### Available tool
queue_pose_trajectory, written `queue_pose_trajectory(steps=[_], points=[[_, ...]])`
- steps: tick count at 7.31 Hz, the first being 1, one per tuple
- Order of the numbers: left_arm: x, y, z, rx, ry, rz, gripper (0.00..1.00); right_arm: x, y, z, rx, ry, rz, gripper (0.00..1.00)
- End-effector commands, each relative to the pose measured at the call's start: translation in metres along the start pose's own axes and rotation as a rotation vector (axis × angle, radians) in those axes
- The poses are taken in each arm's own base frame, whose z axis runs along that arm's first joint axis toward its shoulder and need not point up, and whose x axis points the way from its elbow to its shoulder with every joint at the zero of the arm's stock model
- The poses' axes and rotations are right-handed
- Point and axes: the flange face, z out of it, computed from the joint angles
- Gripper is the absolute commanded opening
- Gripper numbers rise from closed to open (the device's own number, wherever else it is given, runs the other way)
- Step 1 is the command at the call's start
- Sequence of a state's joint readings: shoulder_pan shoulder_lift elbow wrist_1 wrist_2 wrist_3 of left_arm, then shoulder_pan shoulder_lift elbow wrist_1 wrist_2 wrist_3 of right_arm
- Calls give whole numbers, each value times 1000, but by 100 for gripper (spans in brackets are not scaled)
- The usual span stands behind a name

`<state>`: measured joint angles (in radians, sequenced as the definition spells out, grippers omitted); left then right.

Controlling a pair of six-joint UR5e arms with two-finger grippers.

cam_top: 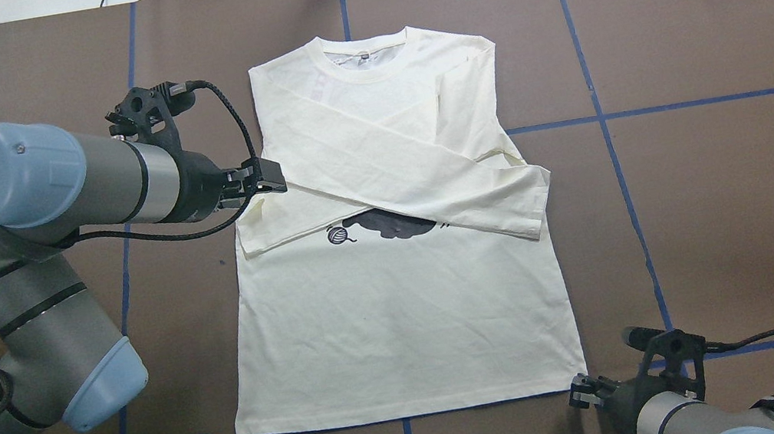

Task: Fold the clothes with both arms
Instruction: 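Position both grippers at the hem corners nearest the robot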

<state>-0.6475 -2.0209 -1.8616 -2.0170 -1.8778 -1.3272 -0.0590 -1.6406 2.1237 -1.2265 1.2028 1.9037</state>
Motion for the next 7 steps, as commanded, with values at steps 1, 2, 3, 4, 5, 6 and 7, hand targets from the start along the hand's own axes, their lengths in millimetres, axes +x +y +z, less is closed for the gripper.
queue_pose_trajectory(steps=[1,2,3,4,5,6,7], points=[[-2,-1,3,2,0,0,77,1,3,2,-3,3,-5,36],[-2,0,3,0,0,0,77,1,3,2,-3,3,-5,20],[-2,0,3,0,0,0,77,1,3,2,-3,3,-5,0],[-2,0,3,0,0,0,77,1,3,2,-2,3,-5,0],[-4,-1,4,2,-5,2,77,-1,2,0,-4,-2,-3,0],[-8,-1,3,4,-14,-3,77,-4,-2,-3,0,-9,4,0],[-29,3,1,9,-47,-22,76,-11,-10,-17,-7,-34,17,0]])
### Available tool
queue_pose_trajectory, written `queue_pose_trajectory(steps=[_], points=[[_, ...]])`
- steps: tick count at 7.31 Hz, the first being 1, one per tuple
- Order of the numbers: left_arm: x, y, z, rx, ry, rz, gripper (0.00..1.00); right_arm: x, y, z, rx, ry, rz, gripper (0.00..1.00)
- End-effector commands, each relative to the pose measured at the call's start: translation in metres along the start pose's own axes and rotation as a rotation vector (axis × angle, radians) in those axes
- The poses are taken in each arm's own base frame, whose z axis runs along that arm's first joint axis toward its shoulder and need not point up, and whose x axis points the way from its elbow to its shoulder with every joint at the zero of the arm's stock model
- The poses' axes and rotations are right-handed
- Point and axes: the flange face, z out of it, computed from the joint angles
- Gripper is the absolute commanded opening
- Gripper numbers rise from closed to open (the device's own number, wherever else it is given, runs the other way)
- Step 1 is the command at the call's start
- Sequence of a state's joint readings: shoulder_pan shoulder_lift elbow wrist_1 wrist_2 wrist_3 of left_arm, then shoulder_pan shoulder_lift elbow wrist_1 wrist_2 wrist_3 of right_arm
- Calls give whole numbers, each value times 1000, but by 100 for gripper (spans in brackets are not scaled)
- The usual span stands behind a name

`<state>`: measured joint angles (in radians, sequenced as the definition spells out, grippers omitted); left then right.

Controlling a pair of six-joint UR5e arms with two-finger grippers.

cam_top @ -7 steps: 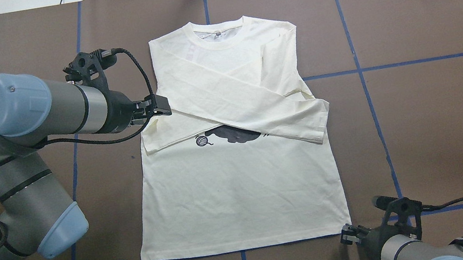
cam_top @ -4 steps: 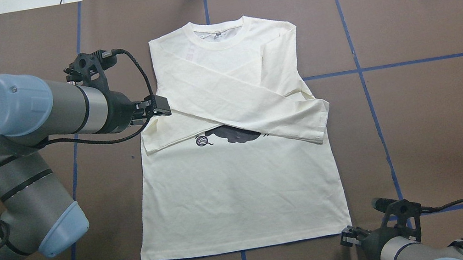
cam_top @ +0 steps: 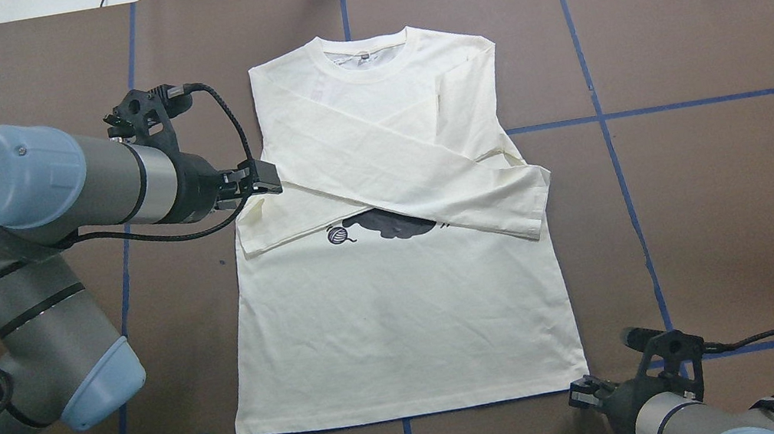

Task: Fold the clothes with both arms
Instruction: 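Position both grippers at the hem corners nearest the robot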

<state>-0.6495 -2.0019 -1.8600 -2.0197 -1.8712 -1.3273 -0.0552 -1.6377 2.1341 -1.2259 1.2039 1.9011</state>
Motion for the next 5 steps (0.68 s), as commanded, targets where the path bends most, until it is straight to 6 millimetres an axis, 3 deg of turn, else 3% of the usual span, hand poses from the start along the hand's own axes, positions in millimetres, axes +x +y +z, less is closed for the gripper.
queue_pose_trajectory(steps=[1,3,5], points=[[-33,10,4,26,-82,-106,76,-10,-15,-23,-7,-38,26,0],[-45,49,-12,-3,-96,-138,76,-13,-14,-24,-10,-43,27,0],[-56,141,0,-6,-204,-201,76,-12,-13,-23,-9,-42,25,0]])
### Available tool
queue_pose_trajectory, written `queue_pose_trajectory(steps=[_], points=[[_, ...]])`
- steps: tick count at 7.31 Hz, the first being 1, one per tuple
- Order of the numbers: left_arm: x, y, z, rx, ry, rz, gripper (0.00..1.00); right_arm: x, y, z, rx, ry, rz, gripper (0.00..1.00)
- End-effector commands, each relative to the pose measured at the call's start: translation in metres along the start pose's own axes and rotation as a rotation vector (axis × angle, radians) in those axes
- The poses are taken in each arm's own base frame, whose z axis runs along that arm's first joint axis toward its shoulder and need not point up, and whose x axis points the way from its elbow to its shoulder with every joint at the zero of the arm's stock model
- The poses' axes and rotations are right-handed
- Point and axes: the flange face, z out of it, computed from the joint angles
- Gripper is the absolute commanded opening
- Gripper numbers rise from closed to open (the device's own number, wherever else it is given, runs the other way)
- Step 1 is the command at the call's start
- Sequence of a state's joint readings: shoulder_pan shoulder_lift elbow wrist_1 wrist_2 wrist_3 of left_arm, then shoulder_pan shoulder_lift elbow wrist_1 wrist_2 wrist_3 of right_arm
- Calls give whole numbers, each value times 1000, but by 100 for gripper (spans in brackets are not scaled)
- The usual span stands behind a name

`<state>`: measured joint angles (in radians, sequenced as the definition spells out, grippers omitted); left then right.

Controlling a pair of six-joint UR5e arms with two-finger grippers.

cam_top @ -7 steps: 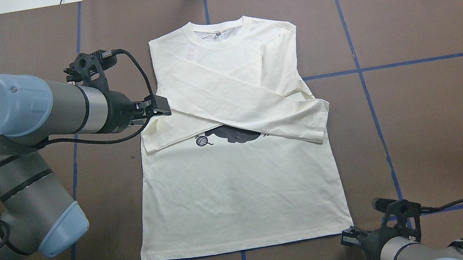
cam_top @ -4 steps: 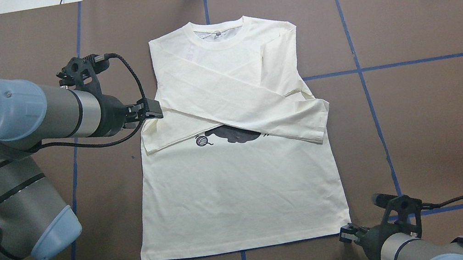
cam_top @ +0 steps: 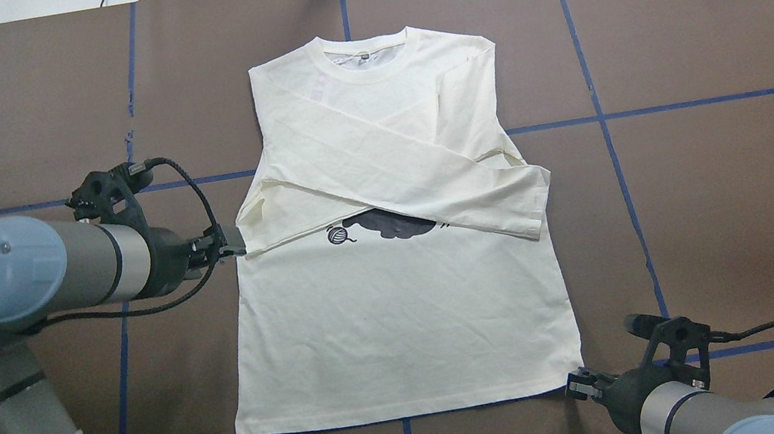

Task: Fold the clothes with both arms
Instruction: 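Close both grippers on the hem corners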

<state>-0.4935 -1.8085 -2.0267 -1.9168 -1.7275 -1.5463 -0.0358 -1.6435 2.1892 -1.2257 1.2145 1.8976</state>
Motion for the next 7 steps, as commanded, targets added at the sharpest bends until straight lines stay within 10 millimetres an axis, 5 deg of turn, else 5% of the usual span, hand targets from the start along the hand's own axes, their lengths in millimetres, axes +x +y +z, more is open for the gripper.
queue_pose_trajectory(steps=[1,4,7], points=[[-28,79,15,-18,-95,-91,74,-3,1,0,-1,-5,4,0],[-40,147,37,-81,-192,-134,68,-2,2,0,-2,-5,3,0],[-43,158,47,-81,-209,-121,66,-1,3,2,-2,-1,1,0]])
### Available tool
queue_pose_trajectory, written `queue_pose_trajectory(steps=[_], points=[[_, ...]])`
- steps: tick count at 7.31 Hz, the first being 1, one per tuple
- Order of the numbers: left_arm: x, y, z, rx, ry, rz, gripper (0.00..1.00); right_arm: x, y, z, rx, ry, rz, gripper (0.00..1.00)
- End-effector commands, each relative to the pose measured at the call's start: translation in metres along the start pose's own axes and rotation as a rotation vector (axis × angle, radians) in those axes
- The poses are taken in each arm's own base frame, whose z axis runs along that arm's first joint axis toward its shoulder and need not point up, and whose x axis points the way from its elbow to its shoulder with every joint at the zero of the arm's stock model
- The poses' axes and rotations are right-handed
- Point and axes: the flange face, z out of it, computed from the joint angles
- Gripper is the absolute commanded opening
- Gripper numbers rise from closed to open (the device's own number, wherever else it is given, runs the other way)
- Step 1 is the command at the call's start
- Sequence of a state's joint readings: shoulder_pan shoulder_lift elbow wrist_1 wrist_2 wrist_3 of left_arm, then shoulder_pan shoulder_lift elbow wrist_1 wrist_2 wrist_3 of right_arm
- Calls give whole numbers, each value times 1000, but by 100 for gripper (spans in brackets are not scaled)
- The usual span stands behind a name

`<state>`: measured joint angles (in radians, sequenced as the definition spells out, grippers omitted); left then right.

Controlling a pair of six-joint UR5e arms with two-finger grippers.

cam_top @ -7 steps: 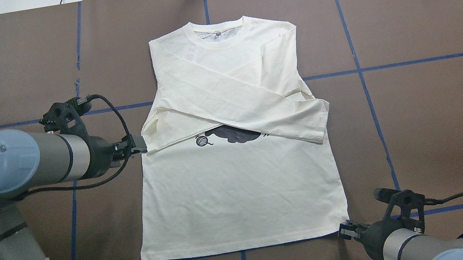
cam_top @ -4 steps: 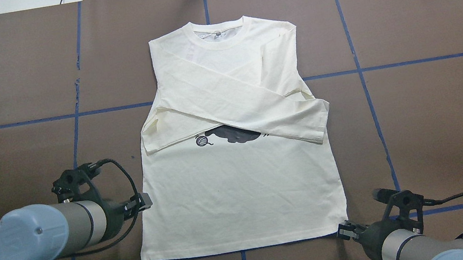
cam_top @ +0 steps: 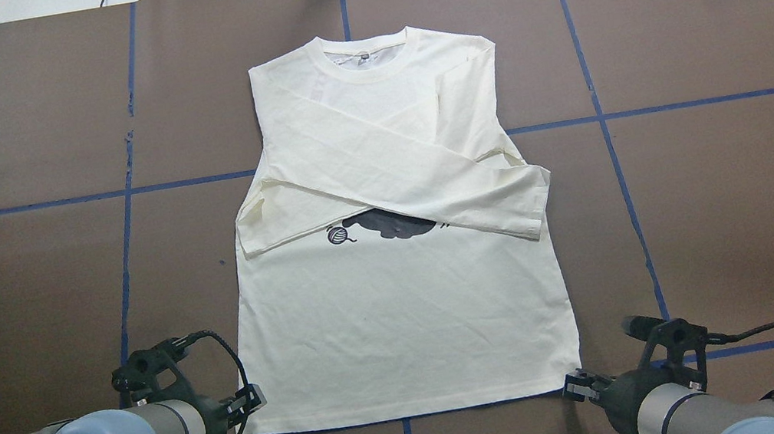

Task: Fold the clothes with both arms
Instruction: 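Close both grippers on the hem corners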

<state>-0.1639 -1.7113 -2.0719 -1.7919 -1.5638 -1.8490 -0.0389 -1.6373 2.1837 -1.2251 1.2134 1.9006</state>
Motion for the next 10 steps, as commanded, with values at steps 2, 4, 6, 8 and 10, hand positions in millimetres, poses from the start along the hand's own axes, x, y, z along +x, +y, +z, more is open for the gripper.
queue_pose_trajectory(steps=[2,4,6,8,10], points=[[-1,8,9,-4,-13,8,64,0,0,0,0,-1,1,0],[-4,9,17,-2,-28,11,64,0,0,0,1,1,0,0],[-3,13,18,-10,-29,16,58,0,0,0,0,-1,1,0],[-3,15,18,-15,-30,20,43,0,0,0,1,1,0,0],[0,17,17,-17,-26,18,0,0,0,0,0,-1,1,0]])
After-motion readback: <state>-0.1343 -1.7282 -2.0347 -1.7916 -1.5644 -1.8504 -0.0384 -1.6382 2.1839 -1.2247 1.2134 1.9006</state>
